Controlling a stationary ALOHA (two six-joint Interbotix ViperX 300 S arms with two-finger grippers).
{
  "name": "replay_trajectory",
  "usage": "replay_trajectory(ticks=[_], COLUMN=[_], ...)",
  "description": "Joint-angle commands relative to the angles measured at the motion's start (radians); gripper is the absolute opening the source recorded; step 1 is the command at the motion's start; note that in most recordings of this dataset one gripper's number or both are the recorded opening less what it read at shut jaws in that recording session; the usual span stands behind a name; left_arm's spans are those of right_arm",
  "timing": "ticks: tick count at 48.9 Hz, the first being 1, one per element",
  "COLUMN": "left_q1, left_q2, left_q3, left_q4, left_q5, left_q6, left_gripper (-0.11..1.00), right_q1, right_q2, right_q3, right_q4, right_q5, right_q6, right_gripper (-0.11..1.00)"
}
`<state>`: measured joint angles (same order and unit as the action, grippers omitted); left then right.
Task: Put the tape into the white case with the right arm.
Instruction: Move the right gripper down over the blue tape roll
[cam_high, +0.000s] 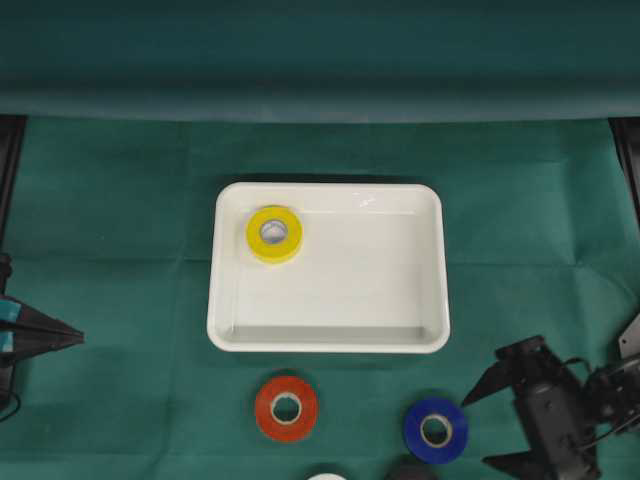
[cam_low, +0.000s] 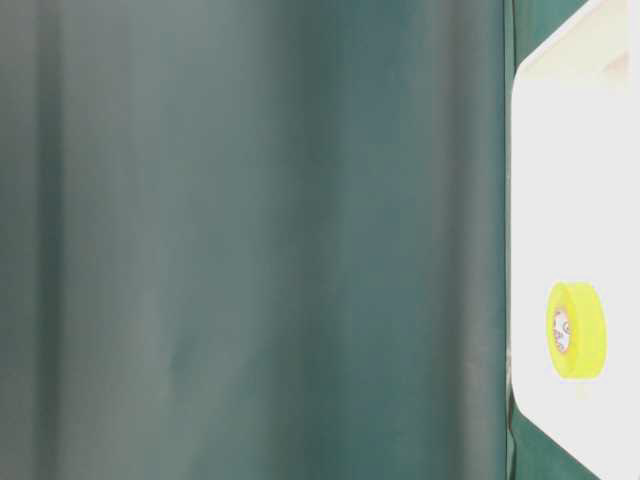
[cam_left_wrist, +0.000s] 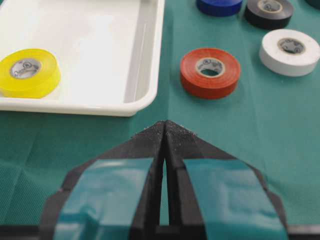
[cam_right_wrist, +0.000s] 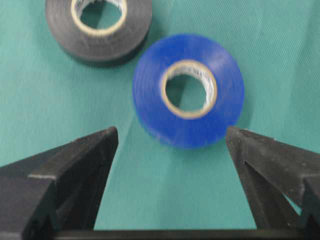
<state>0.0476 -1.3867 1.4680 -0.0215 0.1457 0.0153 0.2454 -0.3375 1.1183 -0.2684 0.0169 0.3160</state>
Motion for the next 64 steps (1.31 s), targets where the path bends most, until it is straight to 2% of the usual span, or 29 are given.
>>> replay_trajectory(ticks=[1,11,27,53,64], left_q1=[0.0,0.0,0.002,0.0,0.002], left_q2=[0.015,0.015,0.015,0.015,0.015], left_q3=[-0.011,-0.012,-0.012,-0.011,-0.012], left_q4=[0.0,0.0,0.0,0.0,0.0], left_q5=[-0.011,-0.011,-0.012,-0.012,-0.012], left_q6=[0.002,0.002,0.002,0.002,0.002], left_gripper=[0.0,0.0,0.0,0.0,0.0], right_q1=[0.008,0.02,0.02,0.02,0.02], right_q2=[0.035,0.114,0.132,0.293,0.307], right_q3=[-0.046,-0.104,-0.104,-0.14,-0.144], right_q4=[-0.011,-0.043,-0.043,-0.043,-0.043], right_q5=[-0.015,-0.017,-0.017,-0.083,-0.084], right_q6=[-0.002,-0.002,0.0,0.003,0.005], right_gripper=[0.69,0.69,0.69,0.69,0.69])
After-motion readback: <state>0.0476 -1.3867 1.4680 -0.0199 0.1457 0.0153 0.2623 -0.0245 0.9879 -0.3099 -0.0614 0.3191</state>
